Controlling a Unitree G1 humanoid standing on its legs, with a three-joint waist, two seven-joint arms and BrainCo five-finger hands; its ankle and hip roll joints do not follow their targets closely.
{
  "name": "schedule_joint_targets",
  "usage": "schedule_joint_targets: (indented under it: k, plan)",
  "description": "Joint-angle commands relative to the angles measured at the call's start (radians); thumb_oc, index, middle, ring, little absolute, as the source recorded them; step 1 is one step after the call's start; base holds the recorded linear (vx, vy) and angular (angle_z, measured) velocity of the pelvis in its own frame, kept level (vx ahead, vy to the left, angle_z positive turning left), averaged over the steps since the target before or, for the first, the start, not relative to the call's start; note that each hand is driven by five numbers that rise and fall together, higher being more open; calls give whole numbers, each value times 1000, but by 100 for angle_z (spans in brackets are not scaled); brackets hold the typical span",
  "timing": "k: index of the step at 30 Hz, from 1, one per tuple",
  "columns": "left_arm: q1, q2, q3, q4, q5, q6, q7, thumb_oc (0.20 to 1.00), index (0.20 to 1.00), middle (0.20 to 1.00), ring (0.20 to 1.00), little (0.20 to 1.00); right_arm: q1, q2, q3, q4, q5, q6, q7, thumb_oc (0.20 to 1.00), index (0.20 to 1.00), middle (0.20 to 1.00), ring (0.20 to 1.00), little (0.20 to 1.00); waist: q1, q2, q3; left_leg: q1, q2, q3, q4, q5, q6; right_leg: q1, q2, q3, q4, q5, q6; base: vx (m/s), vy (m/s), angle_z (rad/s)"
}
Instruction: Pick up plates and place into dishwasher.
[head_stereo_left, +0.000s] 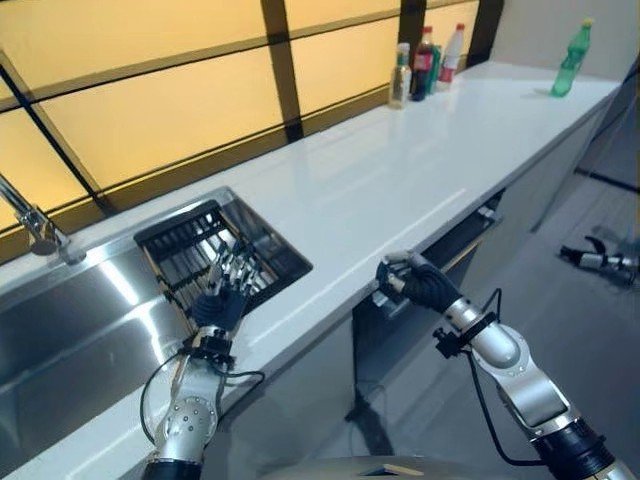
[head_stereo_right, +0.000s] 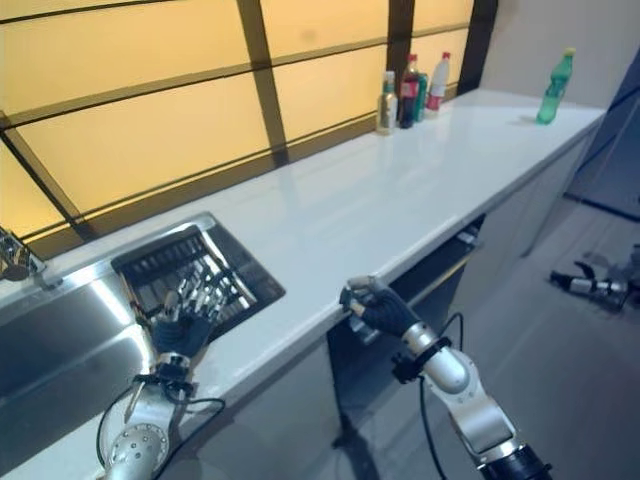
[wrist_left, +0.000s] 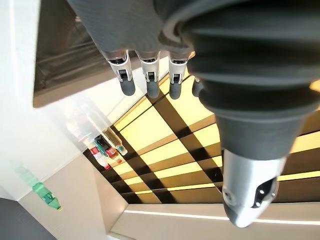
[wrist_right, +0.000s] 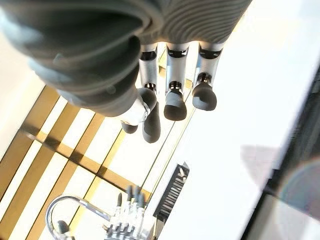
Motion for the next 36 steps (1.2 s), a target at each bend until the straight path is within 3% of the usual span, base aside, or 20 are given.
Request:
schedule_joint_targets:
  k: [1, 2, 4, 10, 17, 20, 22, 28, 36]
  plan:
    - [-43, 77, 26, -20, 52, -12, -42, 1000, 1000, 1000, 1000, 1000, -68, 46, -37, -15, 65, -37, -69, 551, 551, 551, 551, 551, 11, -54, 3, -20, -34, 20, -35, 32, 36, 140, -3, 3, -189, 50, 14, -45, -30, 1]
    - [-44, 73, 27, -15, 49, -7, -47, 1000, 1000, 1000, 1000, 1000, -61, 52, -46, -4, 67, -30, -94, 1000, 1000, 1000, 1000, 1000, 12, -55, 0, -18, -30, 18, -48, 38, 33, 141, 0, 1, -197, 54, 14, -43, -19, 7]
    - [-39, 68, 33, -18, 55, -6, -40, 1000, 1000, 1000, 1000, 1000, -44, 58, -64, -3, 108, -22, -114, 1000, 1000, 1000, 1000, 1000, 12, -57, -4, -15, -24, 16, -72, 50, 29, 144, 4, -3, -211, 59, 16, -53, -10, 14]
    - [-30, 75, 24, -38, 105, -36, 7, 1000, 1000, 1000, 1000, 1000, 14, 65, -125, -61, 166, -102, -145, 1000, 1000, 1000, 1000, 1000, 14, -62, -8, -26, -15, 6, -121, 76, 22, 131, 7, -21, -230, 68, 26, -61, 1, 7]
    - [-46, 82, -2, -55, 139, -77, 49, 1000, 1000, 1000, 1000, 1000, -23, 54, -105, -121, 176, -161, -162, 1000, 1000, 1000, 1000, 1000, 36, -64, -12, -40, -21, -9, -130, 84, 25, 125, 3, -41, -228, 67, 32, -28, 27, 11]
    - [-68, 87, -19, -51, 174, -88, 118, 1000, 1000, 1000, 1000, 1000, -67, 47, -66, -126, 227, -134, -121, 1000, 1000, 1000, 1000, 1000, 54, -69, -13, -46, -26, -23, -127, 86, 24, 127, 0, -53, -227, 67, 33, 10, 24, 4]
    - [-86, 92, -27, -46, 212, -92, 184, 1000, 1000, 1000, 1000, 1000, -126, 50, -8, -107, 220, -82, -95, 1000, 1000, 1000, 1000, 1000, 79, -76, -10, -51, -35, -44, -118, 88, 25, 132, -5, -68, -225, 67, 33, 43, 54, 15]
    - [-99, 98, -48, -81, 313, -67, 257, 1000, 1000, 1000, 1000, 1000, -197, 84, 103, -54, 308, 19, -108, 1000, 1000, 1000, 1000, 1000, 148, -101, 2, -67, -47, -92, -102, 88, 29, 141, -20, -127, -209, 58, 36, 19, 16, 28]
    - [-101, 130, -61, -86, 402, -28, 290, 1000, 1000, 1000, 1000, 1000, -196, 132, 174, 33, 375, 31, -157, 1000, 1000, 1000, 1000, 1000, 207, -114, 10, -69, -54, -149, -123, 110, 27, 166, -24, -203, -194, 45, 38, 21, -36, 43]
